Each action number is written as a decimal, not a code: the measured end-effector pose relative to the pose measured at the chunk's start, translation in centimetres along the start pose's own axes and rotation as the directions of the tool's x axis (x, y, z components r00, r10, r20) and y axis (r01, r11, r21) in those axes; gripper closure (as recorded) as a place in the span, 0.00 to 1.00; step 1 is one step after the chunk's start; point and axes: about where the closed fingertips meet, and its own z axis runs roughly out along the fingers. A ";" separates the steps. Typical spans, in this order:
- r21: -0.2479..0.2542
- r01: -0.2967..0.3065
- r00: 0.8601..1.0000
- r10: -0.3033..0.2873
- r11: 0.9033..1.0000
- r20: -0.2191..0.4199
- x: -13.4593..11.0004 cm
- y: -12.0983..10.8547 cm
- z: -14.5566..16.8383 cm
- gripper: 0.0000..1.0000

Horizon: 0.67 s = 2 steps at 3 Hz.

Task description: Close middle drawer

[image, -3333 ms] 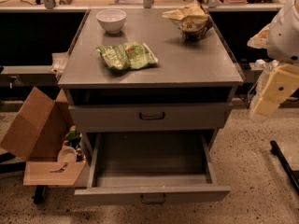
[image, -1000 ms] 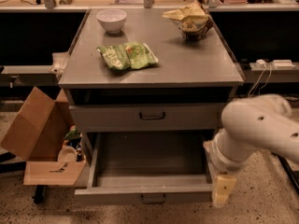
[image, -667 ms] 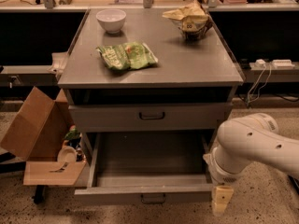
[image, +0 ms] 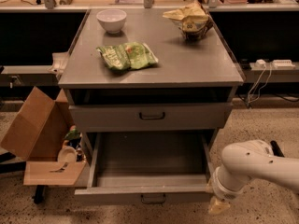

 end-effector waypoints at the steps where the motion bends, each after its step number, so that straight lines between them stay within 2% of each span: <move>1: -0.023 0.000 1.000 0.000 1.000 0.005 0.0 0.4 1.3 0.73; 2: -0.023 0.001 1.000 0.000 1.000 0.005 0.0 0.4 1.3 0.97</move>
Offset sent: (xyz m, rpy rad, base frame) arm -0.0041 0.0035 -0.0164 0.0006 0.0246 0.0068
